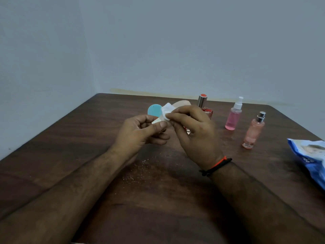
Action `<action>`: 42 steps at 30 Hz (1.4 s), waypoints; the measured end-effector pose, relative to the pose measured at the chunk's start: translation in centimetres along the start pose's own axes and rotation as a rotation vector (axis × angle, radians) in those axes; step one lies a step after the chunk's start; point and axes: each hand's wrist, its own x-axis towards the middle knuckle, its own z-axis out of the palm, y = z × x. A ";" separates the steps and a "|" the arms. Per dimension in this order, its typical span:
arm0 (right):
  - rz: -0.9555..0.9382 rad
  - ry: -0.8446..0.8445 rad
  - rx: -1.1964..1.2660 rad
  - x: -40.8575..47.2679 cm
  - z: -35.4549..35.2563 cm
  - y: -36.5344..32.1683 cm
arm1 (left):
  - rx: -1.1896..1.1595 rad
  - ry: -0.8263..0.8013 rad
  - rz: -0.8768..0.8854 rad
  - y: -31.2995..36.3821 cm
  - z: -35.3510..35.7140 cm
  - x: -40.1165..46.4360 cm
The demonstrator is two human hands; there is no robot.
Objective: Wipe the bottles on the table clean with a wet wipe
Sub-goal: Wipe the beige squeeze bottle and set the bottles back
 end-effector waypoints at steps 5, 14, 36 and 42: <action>0.016 -0.055 0.034 -0.2 0.1 -0.1 | -0.106 -0.075 -0.087 -0.1 -0.1 0.2; 0.029 -0.182 0.148 -0.4 0.8 -1.1 | -0.297 -0.052 -0.149 0.1 -0.4 0.2; 0.044 -0.110 0.109 -0.4 0.6 -0.8 | -0.201 0.082 0.058 0.6 -0.2 0.1; 0.016 -0.038 0.068 -0.5 0.9 -1.2 | -0.305 0.069 -0.014 0.6 -0.1 0.3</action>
